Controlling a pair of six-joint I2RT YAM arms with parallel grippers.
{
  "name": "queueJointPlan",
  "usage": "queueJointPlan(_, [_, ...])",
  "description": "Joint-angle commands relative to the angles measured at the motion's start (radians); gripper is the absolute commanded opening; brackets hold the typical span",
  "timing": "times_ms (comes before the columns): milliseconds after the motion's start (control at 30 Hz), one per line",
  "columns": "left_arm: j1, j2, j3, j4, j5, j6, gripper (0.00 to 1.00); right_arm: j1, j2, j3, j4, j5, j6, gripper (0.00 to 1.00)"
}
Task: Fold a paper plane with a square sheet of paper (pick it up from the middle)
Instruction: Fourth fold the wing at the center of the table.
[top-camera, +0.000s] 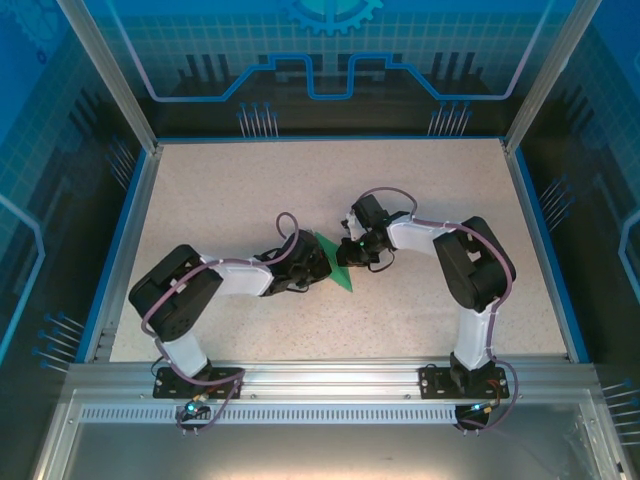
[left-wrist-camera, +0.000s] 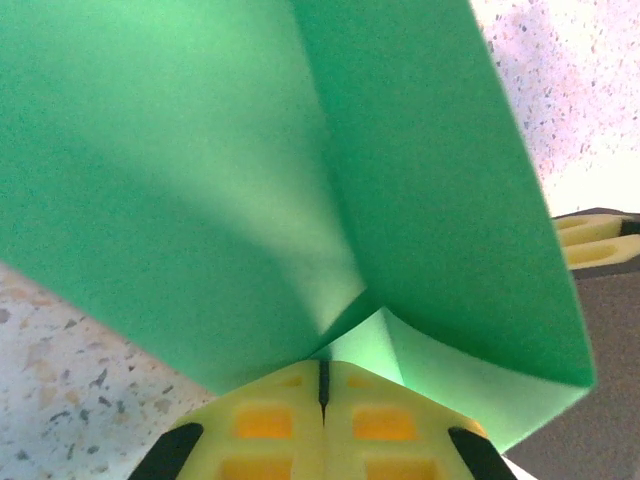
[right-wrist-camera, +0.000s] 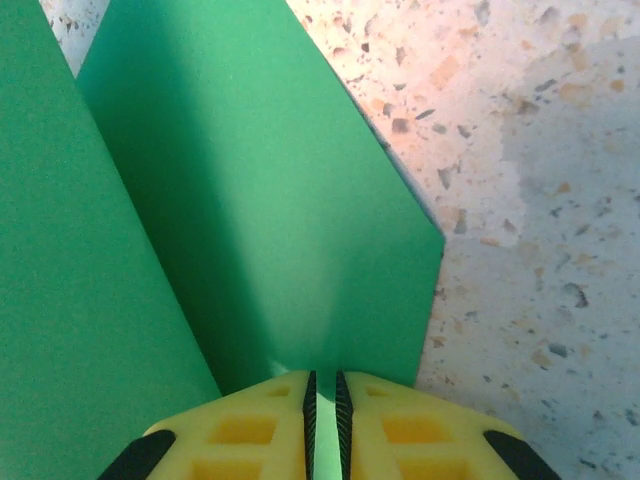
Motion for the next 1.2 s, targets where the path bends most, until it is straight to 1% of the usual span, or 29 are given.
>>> queueJointPlan(0, [0.006, 0.033, 0.034, 0.011, -0.019, 0.026, 0.02, -0.003, 0.013, -0.02, -0.032, -0.01, -0.013, 0.17])
queueJointPlan(233, [0.008, 0.044, 0.036, 0.013, -0.024, 0.035, 0.01, -0.004, -0.019, -0.03, -0.045, -0.019, -0.022, 0.17])
queueJointPlan(500, [0.01, 0.068, 0.025, 0.03, -0.029, 0.033, 0.0, -0.012, -0.051, -0.072, -0.056, -0.092, -0.04, 0.17])
queueJointPlan(733, [0.01, 0.076, -0.002, 0.049, -0.029, 0.015, 0.0, -0.012, -0.071, -0.087, -0.059, -0.125, -0.055, 0.15])
queueJointPlan(1167, [0.009, 0.084, -0.017, 0.063, -0.016, -0.016, 0.0, -0.001, -0.084, -0.1, -0.004, -0.128, -0.002, 0.14])
